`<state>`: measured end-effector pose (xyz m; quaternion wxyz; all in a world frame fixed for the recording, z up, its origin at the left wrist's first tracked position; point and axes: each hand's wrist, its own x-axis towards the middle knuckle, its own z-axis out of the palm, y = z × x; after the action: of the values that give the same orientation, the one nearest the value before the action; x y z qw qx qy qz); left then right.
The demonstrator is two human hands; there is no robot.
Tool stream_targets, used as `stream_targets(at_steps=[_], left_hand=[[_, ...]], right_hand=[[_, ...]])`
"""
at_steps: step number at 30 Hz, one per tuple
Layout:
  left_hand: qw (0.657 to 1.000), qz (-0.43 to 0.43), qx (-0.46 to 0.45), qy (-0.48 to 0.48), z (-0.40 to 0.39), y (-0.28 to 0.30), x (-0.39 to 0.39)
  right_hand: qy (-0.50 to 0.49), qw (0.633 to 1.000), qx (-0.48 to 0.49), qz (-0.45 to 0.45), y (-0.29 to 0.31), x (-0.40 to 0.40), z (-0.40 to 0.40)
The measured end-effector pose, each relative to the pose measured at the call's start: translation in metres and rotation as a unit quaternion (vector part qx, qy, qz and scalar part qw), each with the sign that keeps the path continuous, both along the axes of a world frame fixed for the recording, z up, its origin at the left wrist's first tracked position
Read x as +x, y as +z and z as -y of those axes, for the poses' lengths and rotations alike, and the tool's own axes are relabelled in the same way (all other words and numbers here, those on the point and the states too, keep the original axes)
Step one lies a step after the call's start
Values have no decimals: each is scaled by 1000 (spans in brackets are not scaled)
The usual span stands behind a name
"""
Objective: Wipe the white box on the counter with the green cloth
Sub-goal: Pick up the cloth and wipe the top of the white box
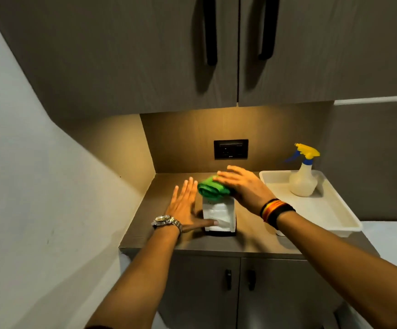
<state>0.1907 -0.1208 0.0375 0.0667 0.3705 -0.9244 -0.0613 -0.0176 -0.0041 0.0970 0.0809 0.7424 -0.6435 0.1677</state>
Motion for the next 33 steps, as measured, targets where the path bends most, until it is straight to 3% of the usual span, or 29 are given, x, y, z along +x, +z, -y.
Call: stream_targets(at_steps=[2, 5, 11, 14, 19, 23, 27, 30, 33], left_hand=[[1000, 1, 20, 3, 2, -14, 0], [998, -19, 55, -1, 5, -26, -5], [980, -116, 165, 1, 15, -39, -22], [956, -200, 213, 2, 14, -44, -31], [921, -303, 243, -3, 15, -55, -38], [911, -338, 234, -11, 17, -59, -41], [893, -374, 247, 35, -4, -68, -51], [868, -411, 265, 91, -25, -76, -61], [864, -422, 263, 76, -24, -74, -62]], right_hand=[[9, 998, 31, -48, -13, 0, -2], [-13, 997, 75, -34, -23, -5, -7], [-76, 973, 199, 92, 4, 15, -5], [-137, 969, 174, 113, 10, 46, 2], [-155, 977, 146, -11, -16, 65, 12], [-120, 983, 133, 48, -21, 41, 8], [-102, 986, 130, 22, -13, 14, 9], [-92, 986, 119, 72, -14, 10, 13], [-67, 977, 146, 143, -15, 4, 15]])
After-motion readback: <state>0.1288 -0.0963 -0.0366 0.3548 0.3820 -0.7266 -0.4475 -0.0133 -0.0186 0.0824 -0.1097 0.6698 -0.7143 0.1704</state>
